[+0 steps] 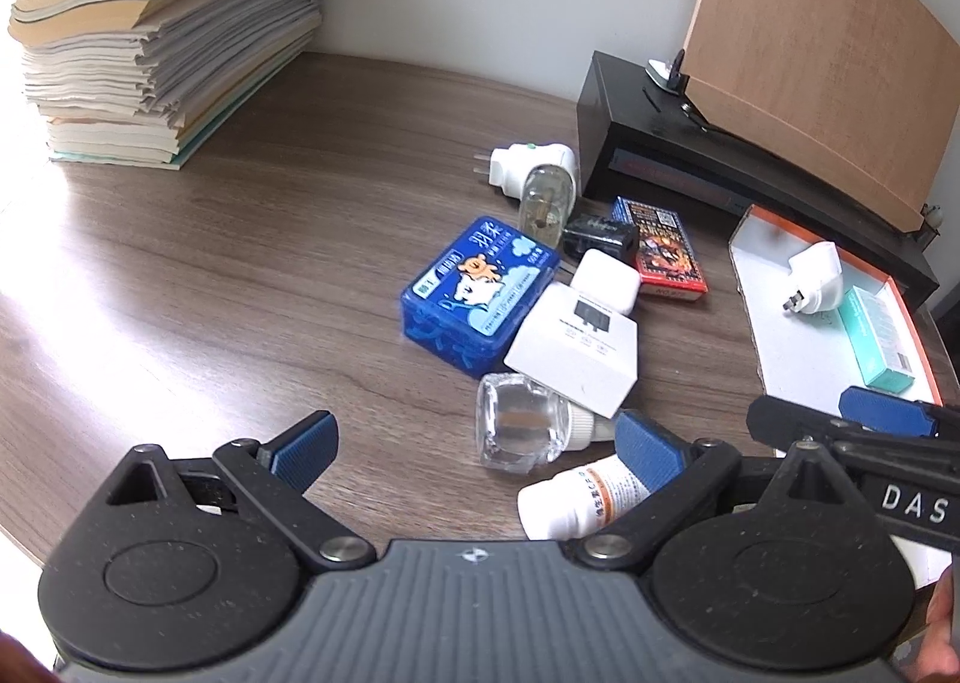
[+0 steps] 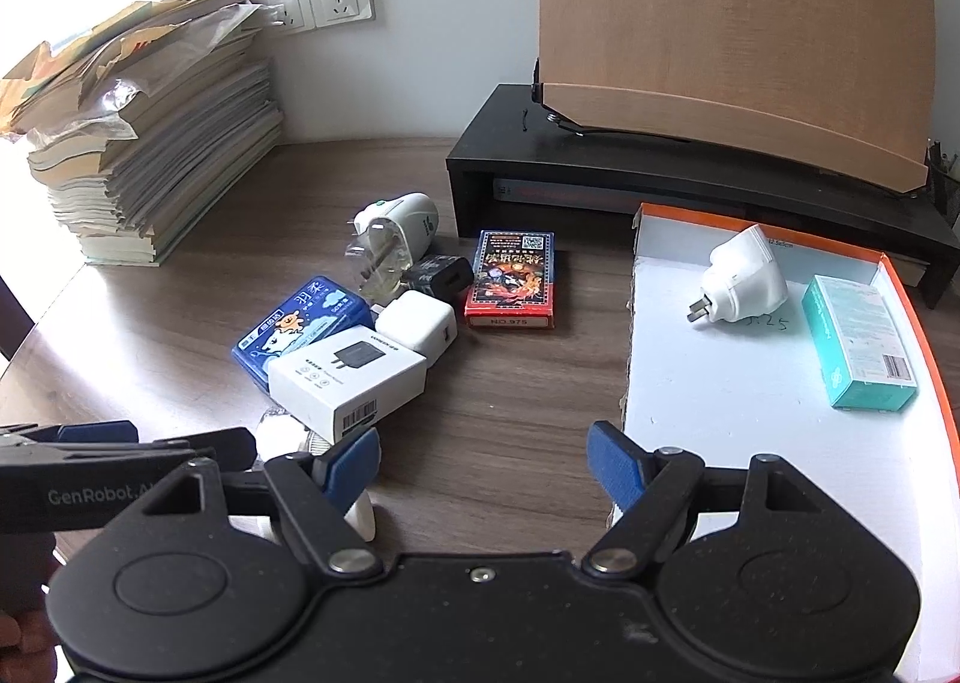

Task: Organize rigid objects
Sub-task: 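Move the left gripper back to the pile and grasp the white pill bottle, then grasp the UGREEN adapter box with right while left holds the pill bottle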

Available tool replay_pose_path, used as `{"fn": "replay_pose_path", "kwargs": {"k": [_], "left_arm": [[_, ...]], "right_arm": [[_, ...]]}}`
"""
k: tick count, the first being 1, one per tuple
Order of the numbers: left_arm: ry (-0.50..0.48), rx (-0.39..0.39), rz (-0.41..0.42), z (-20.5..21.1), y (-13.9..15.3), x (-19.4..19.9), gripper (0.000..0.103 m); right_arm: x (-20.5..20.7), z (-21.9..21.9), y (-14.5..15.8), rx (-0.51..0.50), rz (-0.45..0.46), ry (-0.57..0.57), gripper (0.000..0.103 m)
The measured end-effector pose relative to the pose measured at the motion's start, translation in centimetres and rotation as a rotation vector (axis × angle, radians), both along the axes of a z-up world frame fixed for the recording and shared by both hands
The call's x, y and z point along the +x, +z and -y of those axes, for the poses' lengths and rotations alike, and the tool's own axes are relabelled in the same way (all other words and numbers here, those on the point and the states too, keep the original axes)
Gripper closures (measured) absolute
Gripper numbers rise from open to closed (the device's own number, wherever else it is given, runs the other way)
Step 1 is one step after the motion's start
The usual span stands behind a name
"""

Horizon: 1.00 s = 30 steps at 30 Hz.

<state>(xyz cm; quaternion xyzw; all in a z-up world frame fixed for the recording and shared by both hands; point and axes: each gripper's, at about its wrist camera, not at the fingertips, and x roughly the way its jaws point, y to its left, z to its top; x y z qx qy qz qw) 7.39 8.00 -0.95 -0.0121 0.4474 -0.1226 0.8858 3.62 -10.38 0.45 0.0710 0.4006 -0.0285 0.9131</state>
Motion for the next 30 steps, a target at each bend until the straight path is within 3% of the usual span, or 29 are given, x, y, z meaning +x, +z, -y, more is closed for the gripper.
{"fn": "replay_pose_path", "kwargs": {"k": [8,14,19,22,25,30], "left_arm": [[0.048,-0.011,0.016,2.4,-1.6,-1.9,0.002],[0.050,0.027,0.014,5.0,-3.4,-2.3,0.007],[0.111,0.034,-0.003,5.0,-4.7,-1.6,0.018],[0.107,0.026,0.017,5.0,-4.8,-1.7,0.039],[0.090,-0.008,0.015,4.8,-4.6,-2.0,0.040],[0.083,0.002,0.044,4.0,-3.8,-2.7,0.040]], "right_arm": [[-0.4,2.1,-0.3,-0.004,-0.009,-0.041,0.012],[-0.7,3.0,-0.9,-0.010,-0.029,-0.027,0.012],[-0.5,3.7,-1.2,-0.012,-0.041,-0.008,0.012],[0.0,3.8,-1.3,-0.008,-0.046,0.010,0.013],[0.6,3.4,-1.4,0.012,-0.050,0.040,0.012],[2.8,1.4,-1.6,0.102,-0.070,0.122,0.012]]}}
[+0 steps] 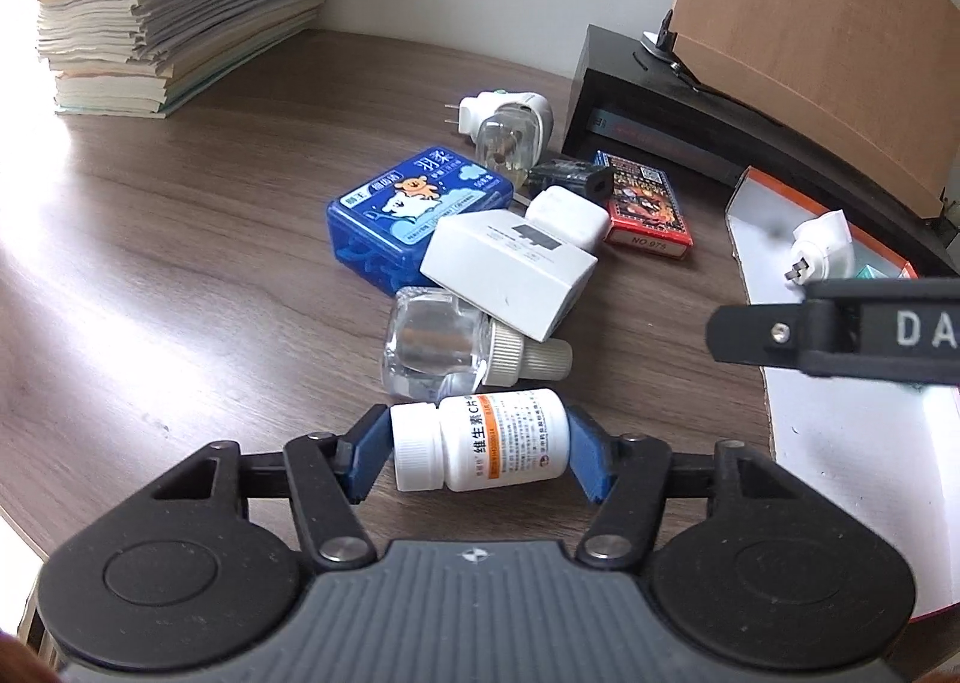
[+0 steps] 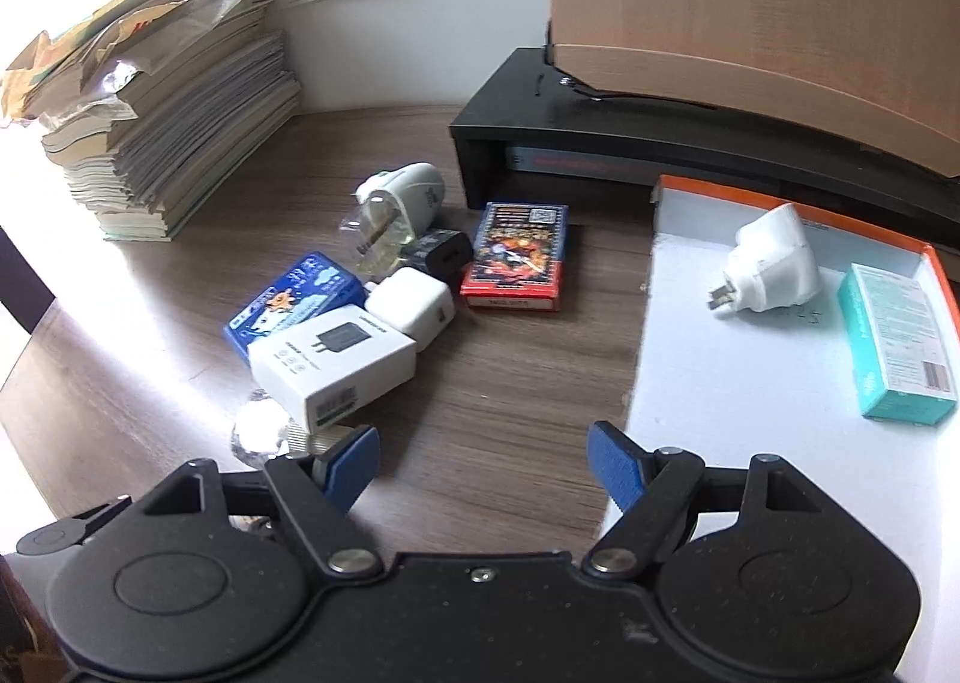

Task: Organize rigid objects
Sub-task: 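Grasp the UGREEN adapter box with right while left holds the pill bottle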

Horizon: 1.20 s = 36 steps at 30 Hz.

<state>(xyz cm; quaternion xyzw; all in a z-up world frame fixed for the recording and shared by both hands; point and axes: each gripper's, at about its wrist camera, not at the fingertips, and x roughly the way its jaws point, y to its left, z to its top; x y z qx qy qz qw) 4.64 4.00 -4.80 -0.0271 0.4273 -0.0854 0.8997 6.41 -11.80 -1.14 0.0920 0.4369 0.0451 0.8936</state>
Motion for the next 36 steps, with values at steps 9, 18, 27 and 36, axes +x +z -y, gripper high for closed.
{"fn": "replay_pose_path", "kwargs": {"k": [9,18,27,36], "left_arm": [[0.119,-0.015,0.024,-4.6,1.7,-0.4,0.040],[0.145,-0.037,0.032,-6.7,2.1,0.2,0.040],[0.100,-0.067,0.031,-6.3,2.1,1.0,0.040],[0.066,-0.054,0.042,-5.5,2.7,1.1,0.040]], "right_arm": [[5.6,-5.3,-0.2,0.064,-0.017,0.006,0.012],[7.3,-5.1,-2.4,0.009,-0.125,-0.040,0.007],[7.2,-1.7,-4.4,0.023,-0.134,-0.038,0.007],[6.2,-3.2,-3.9,-0.097,-0.075,-0.006,0.032]]}}
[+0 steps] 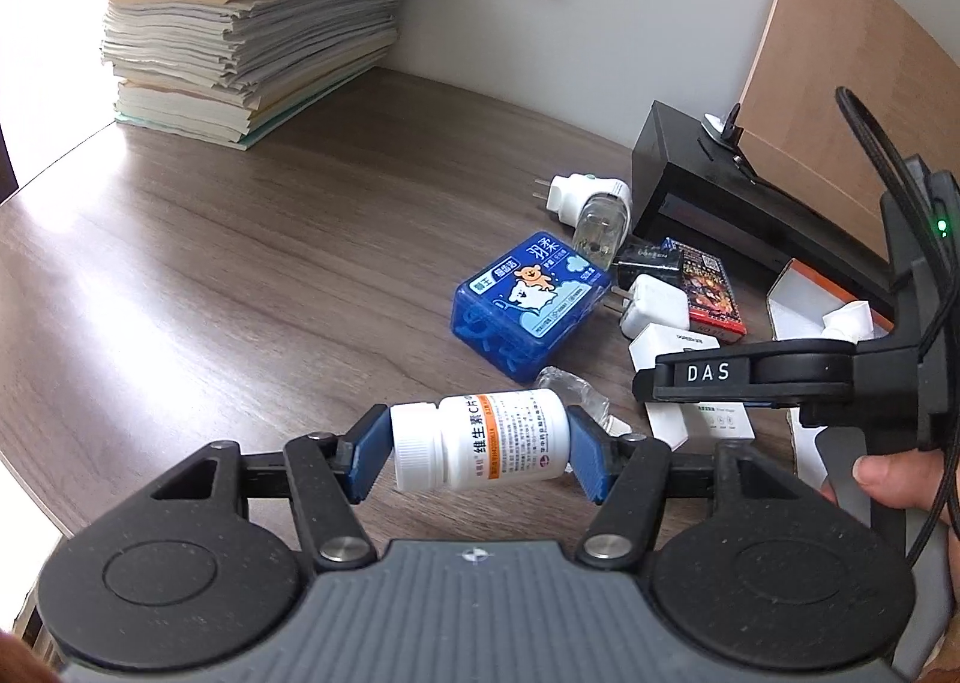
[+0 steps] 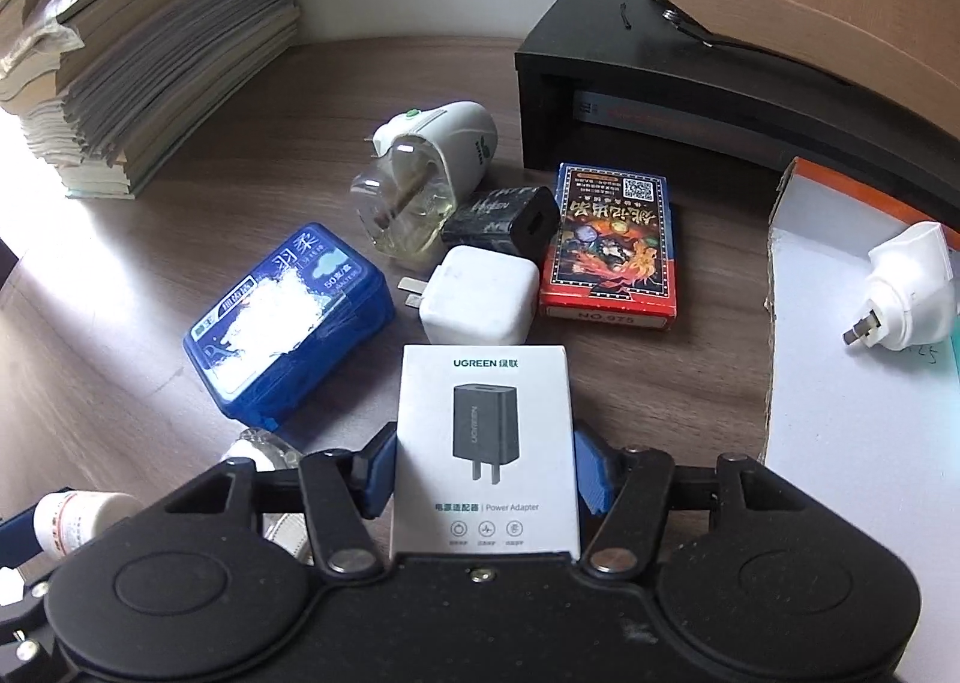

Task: Organize rigid objects
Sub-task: 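Grasp the UGREEN adapter box with right while left holds the pill bottle, then carry the pill bottle and UGREEN adapter box over the white box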

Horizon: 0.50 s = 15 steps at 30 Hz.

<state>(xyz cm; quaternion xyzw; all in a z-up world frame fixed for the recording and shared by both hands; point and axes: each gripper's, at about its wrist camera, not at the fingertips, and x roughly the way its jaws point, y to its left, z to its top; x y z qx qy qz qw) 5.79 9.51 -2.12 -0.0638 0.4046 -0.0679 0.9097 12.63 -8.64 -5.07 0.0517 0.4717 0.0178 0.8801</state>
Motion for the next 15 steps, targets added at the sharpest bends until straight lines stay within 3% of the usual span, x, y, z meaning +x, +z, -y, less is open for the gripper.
{"fn": "replay_pose_path", "kwargs": {"k": [6,15], "left_arm": [[-0.033,0.003,0.033,1.0,1.1,0.1,0.040],[-0.163,0.006,0.089,5.1,3.3,0.0,0.040]], "right_arm": [[-3.1,1.4,3.7,-0.022,0.103,-0.021,0.032],[-7.9,5.3,7.2,-0.025,0.169,-0.132,0.032]]}}
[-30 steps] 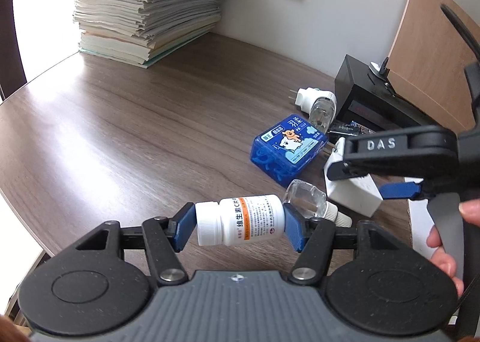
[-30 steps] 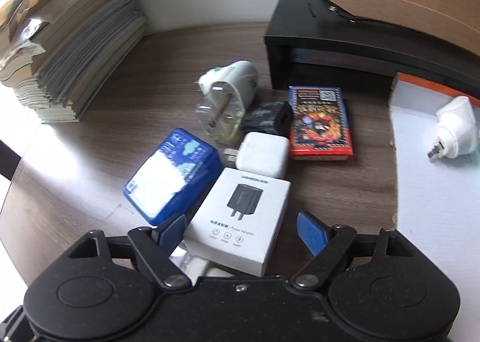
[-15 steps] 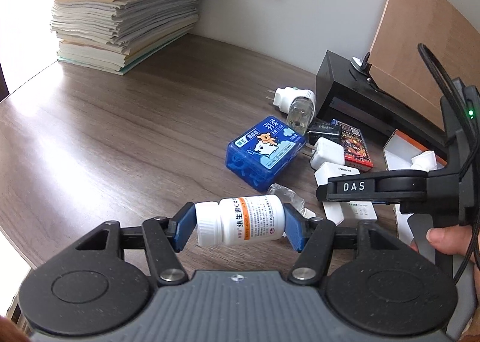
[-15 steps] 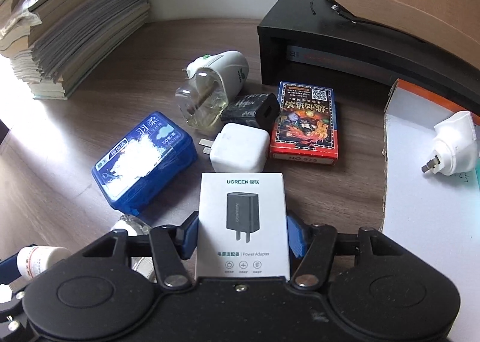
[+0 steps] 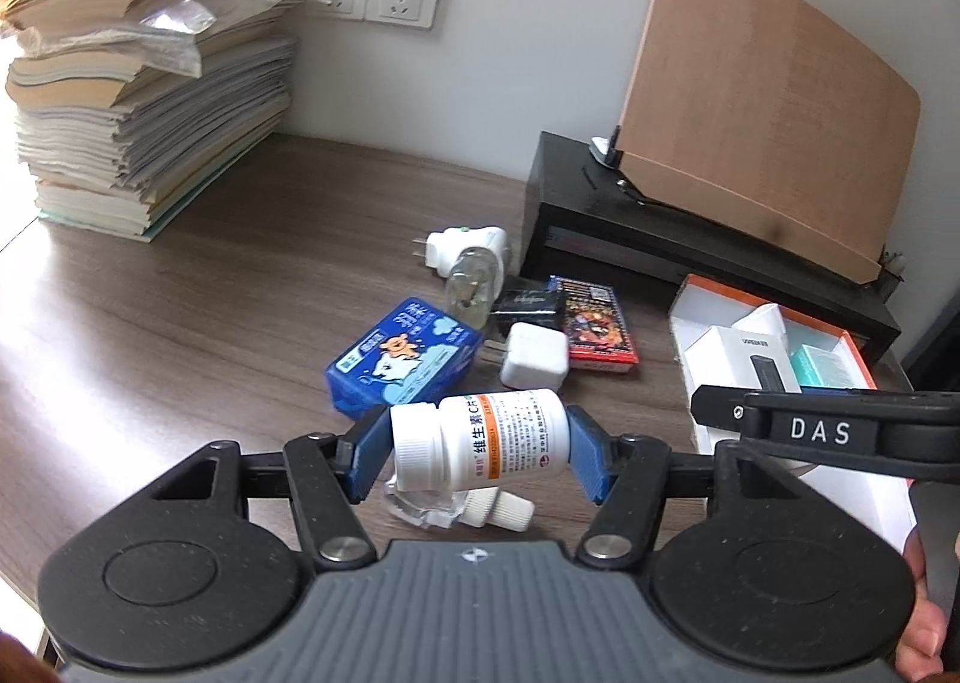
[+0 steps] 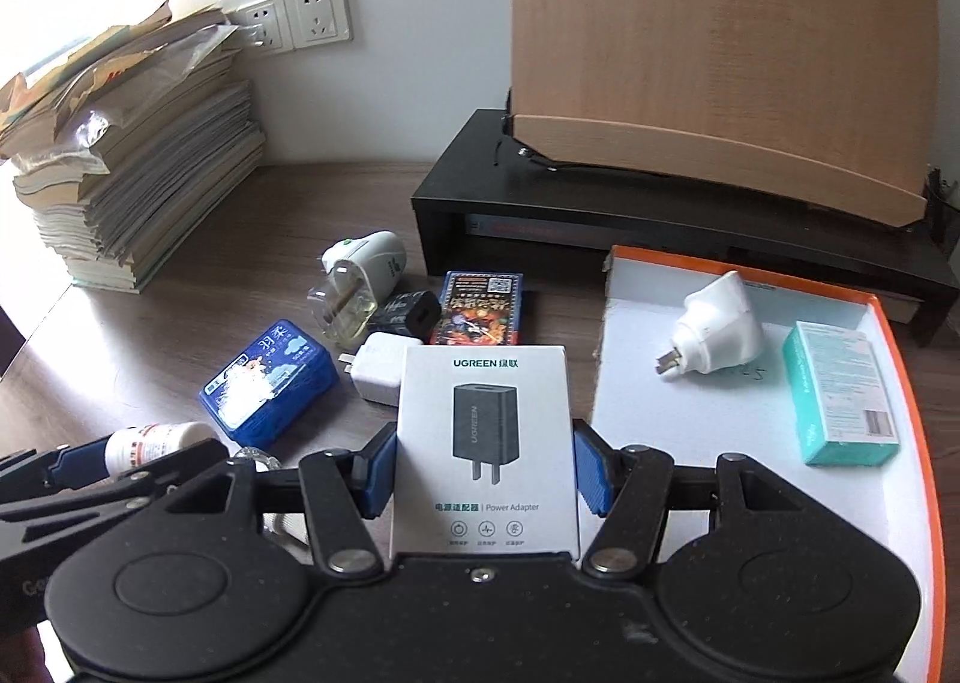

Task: Organize rigid objects
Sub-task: 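Carry the pill bottle and UGREEN adapter box over the white box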

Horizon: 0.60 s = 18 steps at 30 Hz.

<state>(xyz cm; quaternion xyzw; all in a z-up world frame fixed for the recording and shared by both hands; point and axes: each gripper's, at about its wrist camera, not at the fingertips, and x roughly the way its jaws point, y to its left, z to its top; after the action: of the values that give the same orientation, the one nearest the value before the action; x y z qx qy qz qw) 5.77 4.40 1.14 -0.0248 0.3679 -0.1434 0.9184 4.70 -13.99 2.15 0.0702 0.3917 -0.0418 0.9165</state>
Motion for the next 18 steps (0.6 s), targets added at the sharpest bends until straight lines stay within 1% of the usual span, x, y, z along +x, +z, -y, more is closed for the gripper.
{"fn": "replay_pose_path", "kwargs": {"k": [8,14,18], "left_arm": [[-0.146,0.009,0.019,4.7,1.3,-0.8,0.040],[-0.247,0.014,0.029,8.3,1.9,-1.4,0.040],[-0.297,0.016,0.038,10.3,2.2,-1.8,0.040]], "right_arm": [[-4.5,4.1,2.3,-0.004,0.036,-0.134,0.032],[-7.0,7.0,3.4,-0.004,0.027,-0.220,0.032],[-8.1,8.5,4.0,-0.015,0.027,-0.255,0.032]]}}
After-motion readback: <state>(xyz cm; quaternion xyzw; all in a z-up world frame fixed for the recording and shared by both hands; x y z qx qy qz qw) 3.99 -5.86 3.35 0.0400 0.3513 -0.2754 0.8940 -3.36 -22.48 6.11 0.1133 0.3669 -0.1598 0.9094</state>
